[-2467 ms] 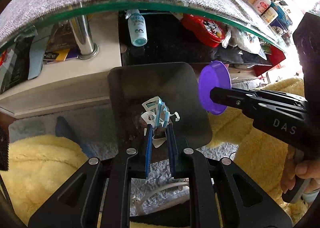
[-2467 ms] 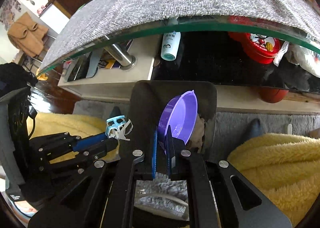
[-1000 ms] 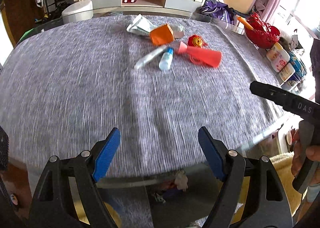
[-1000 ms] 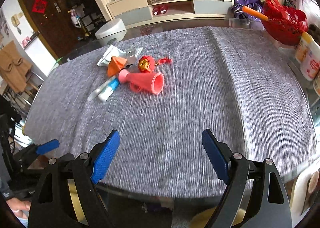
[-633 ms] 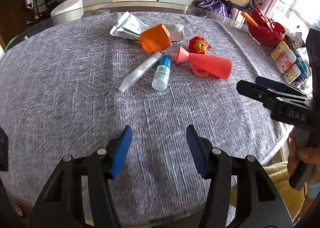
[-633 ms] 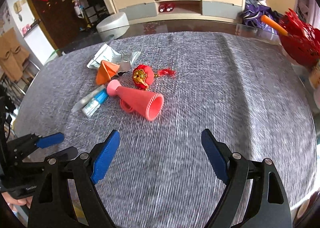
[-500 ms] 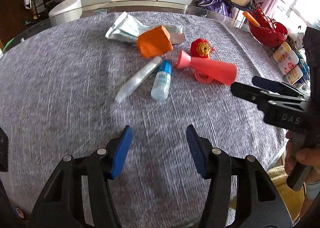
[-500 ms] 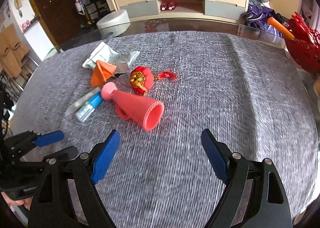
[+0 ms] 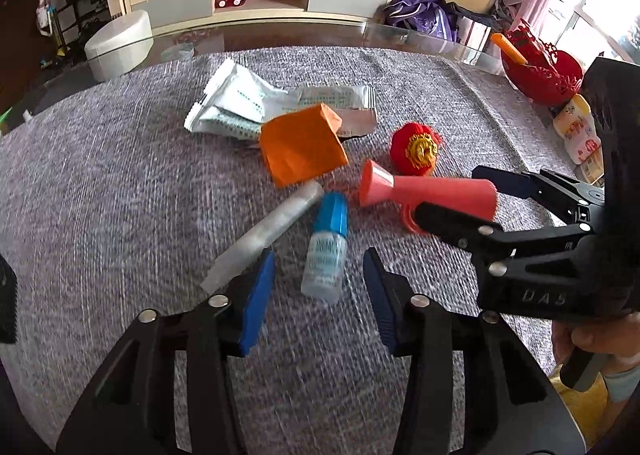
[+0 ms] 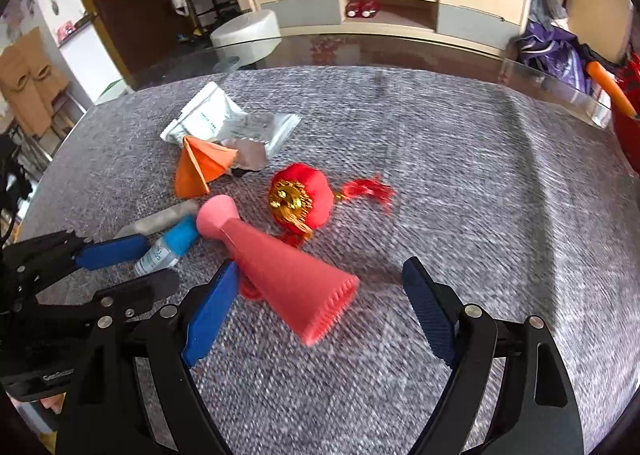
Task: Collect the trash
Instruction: 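Grasp the blue-capped bottle with the left tool while the right tool grasps the pink cone, then lower both held items into the black bin and open both tools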
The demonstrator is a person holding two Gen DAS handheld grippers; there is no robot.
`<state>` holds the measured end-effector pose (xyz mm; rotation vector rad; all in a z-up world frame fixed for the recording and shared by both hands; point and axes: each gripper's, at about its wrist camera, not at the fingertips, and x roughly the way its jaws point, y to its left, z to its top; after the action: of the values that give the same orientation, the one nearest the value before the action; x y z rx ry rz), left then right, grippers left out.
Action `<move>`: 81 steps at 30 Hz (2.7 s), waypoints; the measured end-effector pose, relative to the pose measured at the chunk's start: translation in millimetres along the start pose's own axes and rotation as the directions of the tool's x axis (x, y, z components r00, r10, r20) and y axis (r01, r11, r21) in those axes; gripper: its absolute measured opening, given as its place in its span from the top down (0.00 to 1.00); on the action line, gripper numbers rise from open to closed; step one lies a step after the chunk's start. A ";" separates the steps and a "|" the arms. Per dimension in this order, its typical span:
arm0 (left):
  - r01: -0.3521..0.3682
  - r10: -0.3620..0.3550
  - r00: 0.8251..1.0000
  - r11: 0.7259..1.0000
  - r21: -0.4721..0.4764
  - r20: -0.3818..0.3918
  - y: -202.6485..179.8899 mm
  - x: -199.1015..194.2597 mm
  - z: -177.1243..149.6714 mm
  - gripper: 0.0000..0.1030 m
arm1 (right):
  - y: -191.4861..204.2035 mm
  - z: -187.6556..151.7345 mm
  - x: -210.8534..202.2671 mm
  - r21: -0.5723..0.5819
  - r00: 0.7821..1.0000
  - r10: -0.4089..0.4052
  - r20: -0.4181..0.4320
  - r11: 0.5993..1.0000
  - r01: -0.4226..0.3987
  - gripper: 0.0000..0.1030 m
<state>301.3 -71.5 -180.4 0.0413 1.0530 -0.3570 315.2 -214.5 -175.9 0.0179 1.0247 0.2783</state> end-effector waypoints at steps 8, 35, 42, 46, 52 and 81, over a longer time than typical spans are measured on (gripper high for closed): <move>-0.019 0.019 1.000 1.000 0.006 0.001 1.9 0.6 2.1 0.78 | 2.6 -0.7 -5.5 -0.010 0.999 0.040 0.000 0.999 -0.040 0.51; 0.045 -0.045 0.999 0.999 0.027 0.015 -47.6 -103.3 -134.1 0.83 | 35.5 -129.0 -115.7 0.097 0.995 0.102 0.009 0.990 -0.102 0.62; 0.057 -0.057 0.998 0.998 0.022 0.005 -53.9 -122.4 -183.1 0.83 | 51.6 -168.2 -138.3 0.092 0.994 0.113 0.006 0.989 -0.113 0.62; 0.063 -0.063 0.998 0.998 0.018 -0.019 -58.2 -122.0 -209.3 0.83 | 60.5 -188.8 -141.5 0.089 0.993 0.117 -0.005 0.989 -0.116 0.62; 0.065 -0.064 0.996 0.998 -0.001 -0.056 -60.5 -113.2 -240.9 0.83 | 64.7 -220.6 -128.5 0.114 0.993 0.101 -0.055 0.989 -0.094 0.62; 0.060 -0.080 0.978 0.993 -0.106 -0.194 -51.7 -66.4 -284.2 0.71 | 63.5 -255.0 -78.4 0.258 0.978 0.062 -0.199 0.966 -0.009 0.46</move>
<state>16.7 -44.8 -258.6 -0.0511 1.2707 -0.3687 47.5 -201.2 -234.0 0.2461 1.2628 0.1810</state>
